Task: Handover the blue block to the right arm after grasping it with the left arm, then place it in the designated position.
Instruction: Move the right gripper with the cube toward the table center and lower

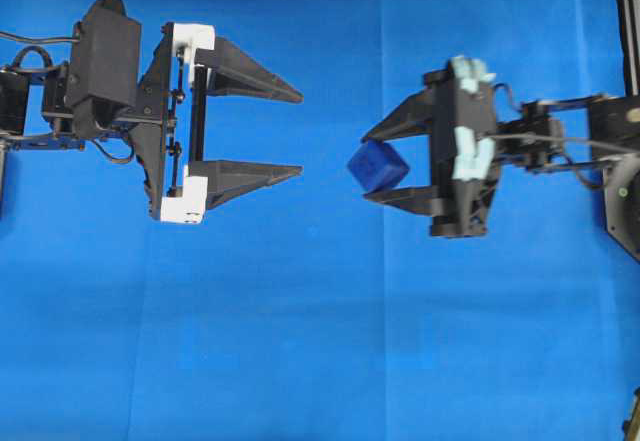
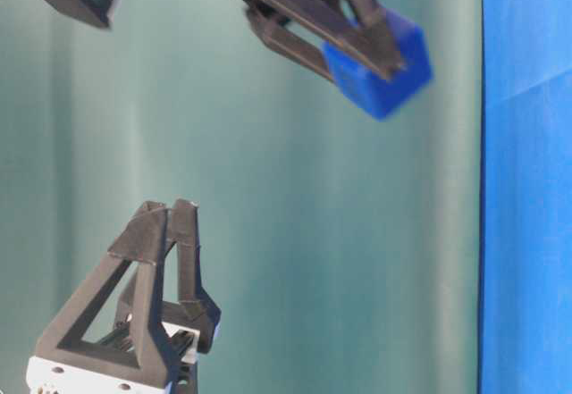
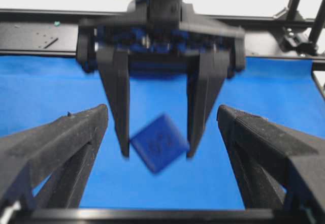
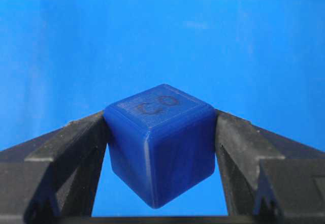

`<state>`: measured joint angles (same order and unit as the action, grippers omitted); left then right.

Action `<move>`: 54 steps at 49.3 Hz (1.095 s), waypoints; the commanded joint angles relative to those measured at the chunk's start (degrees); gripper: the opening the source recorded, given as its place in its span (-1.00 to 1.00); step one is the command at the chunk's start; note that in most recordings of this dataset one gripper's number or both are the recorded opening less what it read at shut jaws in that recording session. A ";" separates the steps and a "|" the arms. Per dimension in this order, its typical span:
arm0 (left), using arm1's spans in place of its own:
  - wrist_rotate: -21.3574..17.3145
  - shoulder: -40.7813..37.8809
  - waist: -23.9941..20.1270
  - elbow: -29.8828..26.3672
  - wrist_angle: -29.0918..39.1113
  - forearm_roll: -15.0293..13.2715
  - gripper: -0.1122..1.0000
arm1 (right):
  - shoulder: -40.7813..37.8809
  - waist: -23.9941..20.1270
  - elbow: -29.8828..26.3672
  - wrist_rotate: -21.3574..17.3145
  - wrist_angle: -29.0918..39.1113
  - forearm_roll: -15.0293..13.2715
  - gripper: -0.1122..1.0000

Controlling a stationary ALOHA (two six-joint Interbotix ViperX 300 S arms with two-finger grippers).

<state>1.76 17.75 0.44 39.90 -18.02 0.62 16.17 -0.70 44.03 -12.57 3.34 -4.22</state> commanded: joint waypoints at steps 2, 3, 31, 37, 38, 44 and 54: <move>-0.18 1.14 -0.18 -0.88 -0.26 0.00 0.87 | -3.60 0.00 -1.49 -0.18 -4.13 0.26 0.18; -0.18 1.14 -0.09 -0.88 -0.26 0.09 0.87 | -4.39 0.00 -1.58 -0.18 -4.75 0.26 0.18; -0.26 1.23 -0.26 -0.88 -0.18 0.09 0.87 | -20.48 0.00 -2.29 -1.14 -16.70 2.81 0.18; -0.26 1.14 -0.26 -0.88 -0.18 0.09 0.87 | -22.24 0.00 -2.37 -1.14 -18.46 3.34 0.18; -0.26 1.23 -0.26 -0.88 -0.18 0.09 0.87 | -22.50 0.00 -2.37 -1.14 -18.63 3.43 0.18; -0.35 1.14 -0.35 -0.88 -0.18 0.09 0.87 | -23.20 0.00 -2.46 -1.14 -19.16 3.87 0.18; -0.35 1.23 -0.44 -0.88 -0.18 0.09 0.87 | -23.91 0.00 -2.55 -1.14 -19.25 3.87 0.18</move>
<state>1.49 17.75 0.09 39.90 -17.93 0.62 -8.17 -0.70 42.71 -13.71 -15.12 -0.53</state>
